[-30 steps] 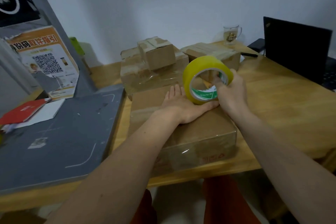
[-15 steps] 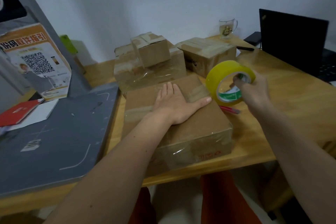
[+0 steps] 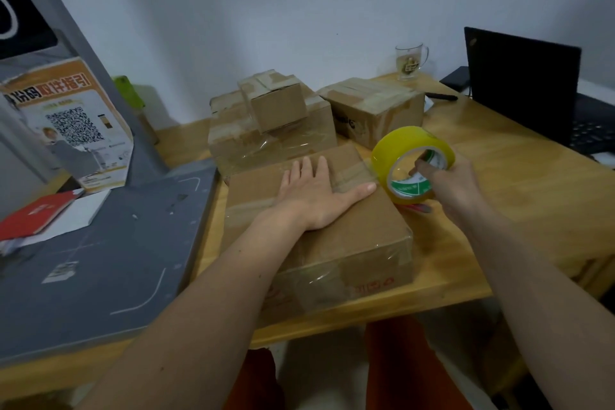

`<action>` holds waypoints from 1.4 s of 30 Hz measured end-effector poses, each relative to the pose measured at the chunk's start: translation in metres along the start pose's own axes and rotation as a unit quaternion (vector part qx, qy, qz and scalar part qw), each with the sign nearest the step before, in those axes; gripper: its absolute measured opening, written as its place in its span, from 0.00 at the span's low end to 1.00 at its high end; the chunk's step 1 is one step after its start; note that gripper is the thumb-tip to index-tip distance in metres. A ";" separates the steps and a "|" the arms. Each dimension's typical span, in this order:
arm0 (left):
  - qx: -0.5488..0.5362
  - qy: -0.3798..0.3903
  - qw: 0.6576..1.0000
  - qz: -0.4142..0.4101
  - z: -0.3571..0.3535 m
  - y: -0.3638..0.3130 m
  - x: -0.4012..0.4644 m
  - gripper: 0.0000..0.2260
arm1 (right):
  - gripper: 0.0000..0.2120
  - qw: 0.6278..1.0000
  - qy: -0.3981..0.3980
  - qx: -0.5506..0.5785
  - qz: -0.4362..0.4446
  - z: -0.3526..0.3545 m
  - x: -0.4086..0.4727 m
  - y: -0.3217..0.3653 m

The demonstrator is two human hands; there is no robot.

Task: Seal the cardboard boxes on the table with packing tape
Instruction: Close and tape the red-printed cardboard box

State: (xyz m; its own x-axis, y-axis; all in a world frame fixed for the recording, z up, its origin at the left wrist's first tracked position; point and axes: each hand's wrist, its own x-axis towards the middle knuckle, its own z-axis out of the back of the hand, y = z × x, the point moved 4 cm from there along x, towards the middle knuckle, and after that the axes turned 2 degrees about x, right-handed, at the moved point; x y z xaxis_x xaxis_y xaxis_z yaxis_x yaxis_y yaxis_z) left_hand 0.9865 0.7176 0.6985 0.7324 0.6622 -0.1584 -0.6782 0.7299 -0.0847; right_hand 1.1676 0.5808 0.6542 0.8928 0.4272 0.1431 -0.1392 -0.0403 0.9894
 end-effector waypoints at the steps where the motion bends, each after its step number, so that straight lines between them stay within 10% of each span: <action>1: 0.004 0.006 1.000 0.001 0.001 -0.001 0.000 0.52 | 0.05 1.000 0.002 0.000 -0.004 0.000 0.001 0.000; 20: -0.002 0.030 0.991 -0.132 -0.005 -0.030 -0.003 0.43 | 0.02 0.997 0.023 -0.074 0.026 0.010 -0.003 0.000; 28: -0.064 -0.001 0.989 0.131 -0.002 0.111 -0.024 0.52 | 0.04 0.993 0.012 -0.114 0.018 0.003 -0.006 0.009; 42: -0.444 -0.045 0.881 0.157 -0.008 0.164 -0.041 0.43 | 0.08 0.999 -0.025 -0.001 -0.026 -0.031 -0.025 0.046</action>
State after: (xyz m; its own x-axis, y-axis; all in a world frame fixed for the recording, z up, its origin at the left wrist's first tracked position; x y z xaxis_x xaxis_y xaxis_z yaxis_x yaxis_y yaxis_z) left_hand 0.8443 0.8087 0.6831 0.4753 0.8476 -0.2358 -0.5987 0.1152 -0.7927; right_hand 1.1255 0.5964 0.6953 0.9194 0.3824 0.0921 -0.0923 -0.0177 0.9956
